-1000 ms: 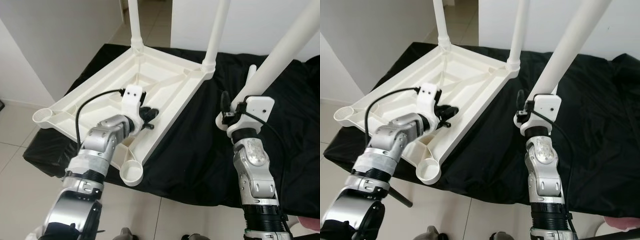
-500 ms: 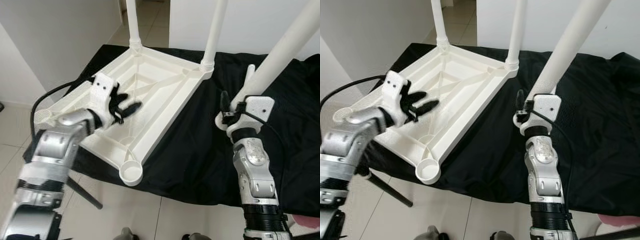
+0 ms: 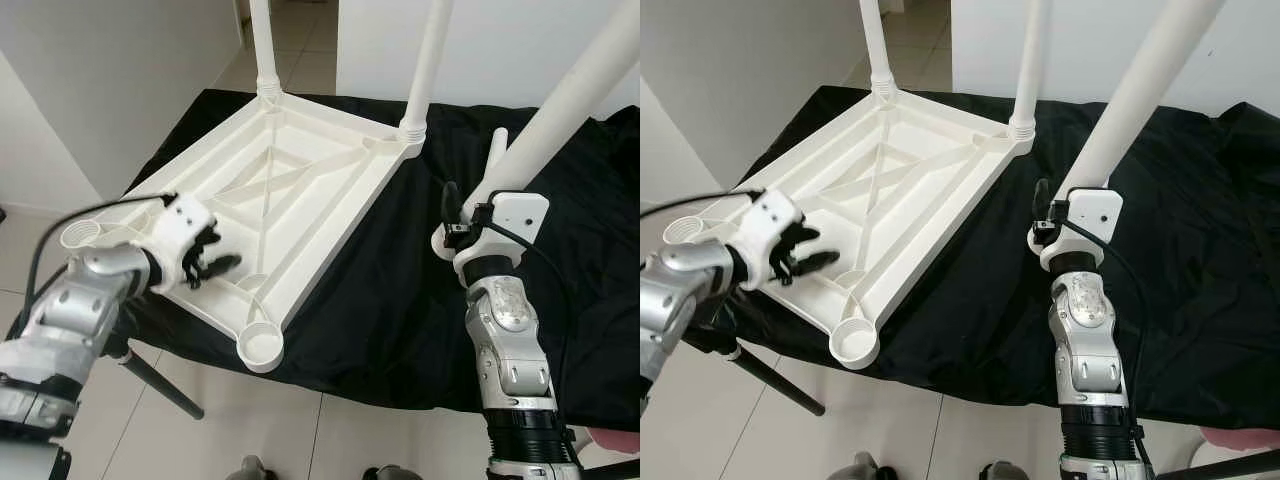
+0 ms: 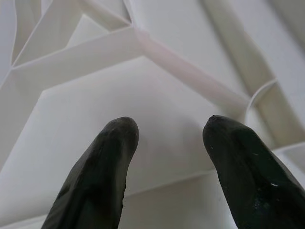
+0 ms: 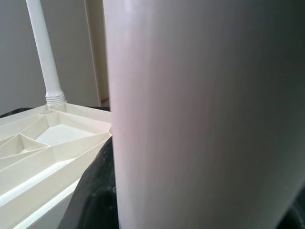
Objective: Building children table
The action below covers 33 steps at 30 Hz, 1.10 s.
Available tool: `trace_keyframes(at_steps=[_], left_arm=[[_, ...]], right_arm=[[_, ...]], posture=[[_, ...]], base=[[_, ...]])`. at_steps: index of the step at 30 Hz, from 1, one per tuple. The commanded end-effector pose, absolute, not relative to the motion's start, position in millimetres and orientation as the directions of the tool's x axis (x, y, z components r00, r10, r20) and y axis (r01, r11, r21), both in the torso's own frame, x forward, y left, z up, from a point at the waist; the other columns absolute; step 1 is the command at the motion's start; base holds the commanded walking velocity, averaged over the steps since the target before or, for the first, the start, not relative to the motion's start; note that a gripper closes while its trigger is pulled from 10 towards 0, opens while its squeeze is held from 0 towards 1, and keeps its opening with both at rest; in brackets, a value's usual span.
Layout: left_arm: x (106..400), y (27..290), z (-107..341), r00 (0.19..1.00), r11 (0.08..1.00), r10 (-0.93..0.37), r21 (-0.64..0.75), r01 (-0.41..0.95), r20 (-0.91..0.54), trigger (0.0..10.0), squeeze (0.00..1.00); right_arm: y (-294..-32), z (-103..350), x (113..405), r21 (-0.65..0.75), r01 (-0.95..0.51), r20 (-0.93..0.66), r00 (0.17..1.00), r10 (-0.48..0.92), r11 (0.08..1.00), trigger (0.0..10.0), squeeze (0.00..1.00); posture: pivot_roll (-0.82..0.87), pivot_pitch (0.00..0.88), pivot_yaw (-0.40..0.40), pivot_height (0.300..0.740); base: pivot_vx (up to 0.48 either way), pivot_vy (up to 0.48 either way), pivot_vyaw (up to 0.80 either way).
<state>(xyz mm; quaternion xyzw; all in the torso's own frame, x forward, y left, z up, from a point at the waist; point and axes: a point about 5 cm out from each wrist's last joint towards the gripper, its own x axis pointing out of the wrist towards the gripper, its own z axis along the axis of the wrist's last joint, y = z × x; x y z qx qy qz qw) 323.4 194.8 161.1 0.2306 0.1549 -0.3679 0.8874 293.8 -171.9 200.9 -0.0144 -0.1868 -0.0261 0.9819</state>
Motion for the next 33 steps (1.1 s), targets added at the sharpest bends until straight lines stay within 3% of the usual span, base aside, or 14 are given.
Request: trace_keyframes(at_steps=[1,11,24,29,33], left_arm=[[323,202,156,0.696,0.630,-0.541,0.322,0.707,-0.472,10.0,0.00],[308,201,132,0.619,0.519,-0.534,0.355,0.778,-0.576,10.0,0.00],[289,132,135,0.499,0.431,-0.724,0.251,0.866,-0.477,10.0,0.00],[288,123,136,0.493,0.427,-0.748,0.245,0.870,-0.445,10.0,0.00],[295,125,146,0.534,0.480,-0.758,0.234,0.846,-0.375,10.0,0.00]], right_arm=[[-171,202,292,-0.019,0.051,0.370,0.928,-0.041,0.999,10.0,0.00],[-170,201,291,-0.022,0.049,0.365,0.930,-0.037,0.999,10.0,0.00],[-169,200,292,-0.015,0.051,0.363,0.931,-0.042,0.999,10.0,0.00],[-168,200,293,-0.015,0.052,0.363,0.931,-0.043,0.999,10.0,0.00],[-167,200,293,-0.013,0.049,0.363,0.931,-0.041,0.999,10.0,0.00]], posture=[[-0.02,0.073,0.068,0.740],[-0.02,0.080,0.069,0.740],[-0.02,0.071,0.078,0.740],[-0.02,0.064,0.080,0.740],[-0.02,0.058,0.077,0.740]], base=[[0.000,0.000,0.00],[0.000,0.000,0.00],[0.000,0.000,0.00],[0.000,0.000,0.00],[0.000,0.000,0.00]])
